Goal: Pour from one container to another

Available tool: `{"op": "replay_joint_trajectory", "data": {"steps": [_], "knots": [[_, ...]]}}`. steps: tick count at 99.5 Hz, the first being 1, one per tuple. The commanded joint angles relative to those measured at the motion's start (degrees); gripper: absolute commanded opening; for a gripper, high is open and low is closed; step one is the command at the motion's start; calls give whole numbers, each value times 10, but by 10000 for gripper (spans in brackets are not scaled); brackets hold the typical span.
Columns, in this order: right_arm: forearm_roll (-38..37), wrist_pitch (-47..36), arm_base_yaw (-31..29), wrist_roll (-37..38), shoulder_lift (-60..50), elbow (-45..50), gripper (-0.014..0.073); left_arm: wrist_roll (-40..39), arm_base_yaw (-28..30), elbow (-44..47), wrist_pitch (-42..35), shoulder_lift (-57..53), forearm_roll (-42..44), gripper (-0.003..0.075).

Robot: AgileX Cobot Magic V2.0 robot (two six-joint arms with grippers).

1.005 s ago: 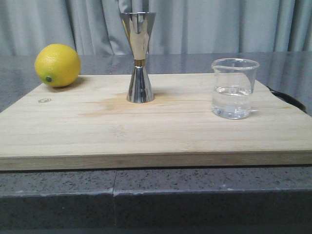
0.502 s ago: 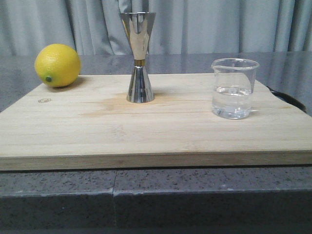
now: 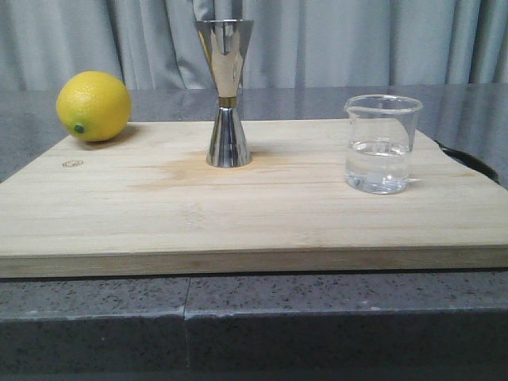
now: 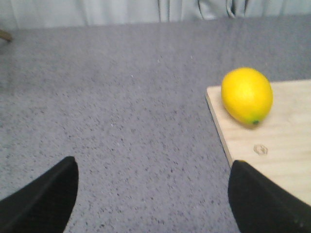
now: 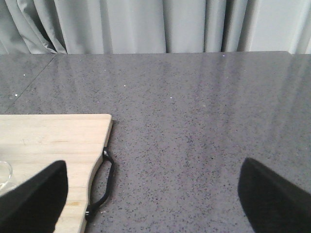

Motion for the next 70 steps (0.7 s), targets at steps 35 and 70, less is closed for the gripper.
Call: {"op": "replay_joint_trajectory", "data": {"steps": [35,70], "knots": [[5,57,-4,-5,41,-51,633,498,0,-53,74,191,-472,573],[5,101,-4,-5,97,-106,627,840,-3,-53,204,361,-737,527]]}}
